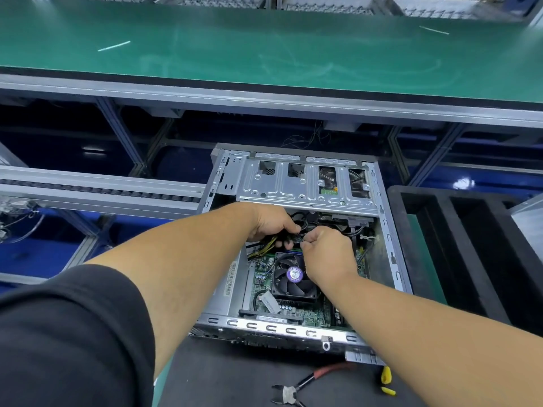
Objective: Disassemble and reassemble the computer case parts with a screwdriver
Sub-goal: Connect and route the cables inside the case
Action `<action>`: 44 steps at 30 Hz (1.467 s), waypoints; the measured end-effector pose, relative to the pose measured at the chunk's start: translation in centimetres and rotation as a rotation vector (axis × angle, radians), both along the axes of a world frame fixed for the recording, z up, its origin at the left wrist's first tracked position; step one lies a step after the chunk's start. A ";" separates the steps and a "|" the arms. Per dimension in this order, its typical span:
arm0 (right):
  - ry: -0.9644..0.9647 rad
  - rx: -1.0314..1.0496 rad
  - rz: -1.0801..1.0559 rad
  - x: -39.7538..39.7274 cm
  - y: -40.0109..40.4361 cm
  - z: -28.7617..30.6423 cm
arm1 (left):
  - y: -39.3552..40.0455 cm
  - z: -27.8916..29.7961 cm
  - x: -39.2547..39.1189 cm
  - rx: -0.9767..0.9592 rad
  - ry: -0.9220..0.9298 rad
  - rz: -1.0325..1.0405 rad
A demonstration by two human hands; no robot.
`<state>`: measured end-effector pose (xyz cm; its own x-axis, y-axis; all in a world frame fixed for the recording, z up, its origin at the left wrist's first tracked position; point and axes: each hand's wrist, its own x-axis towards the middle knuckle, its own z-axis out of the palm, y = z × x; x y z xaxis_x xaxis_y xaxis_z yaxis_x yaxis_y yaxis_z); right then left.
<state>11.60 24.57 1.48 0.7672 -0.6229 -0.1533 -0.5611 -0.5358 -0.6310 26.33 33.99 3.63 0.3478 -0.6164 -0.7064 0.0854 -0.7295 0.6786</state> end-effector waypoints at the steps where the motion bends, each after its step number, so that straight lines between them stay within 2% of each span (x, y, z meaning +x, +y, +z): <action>1: 0.004 -0.004 0.002 0.0 0.0 0.0 | 0.0 0.0 0.0 0.000 0.003 0.002; 12: 0.028 0.027 -0.008 -0.2 -0.1 -0.4 | 0.0 0.0 0.0 -0.002 0.031 0.037; 29: 0.004 0.064 -0.043 -0.1 0.6 0.8 | 0.2 -0.4 0.3 -0.038 -0.017 -0.090; 34: 0.005 0.050 -0.007 0.0 0.4 0.3 | 0.0 -0.4 0.2 -0.026 -0.032 -0.065; 44: -0.046 0.157 -0.045 0.1 -0.2 -0.5 | 0.1 -0.3 0.1 -0.021 0.019 -0.014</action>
<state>11.72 24.35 1.00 0.7475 -0.6278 -0.2168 -0.5509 -0.4037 -0.7304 26.45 34.05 3.32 0.3253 -0.6362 -0.6996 0.0885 -0.7161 0.6924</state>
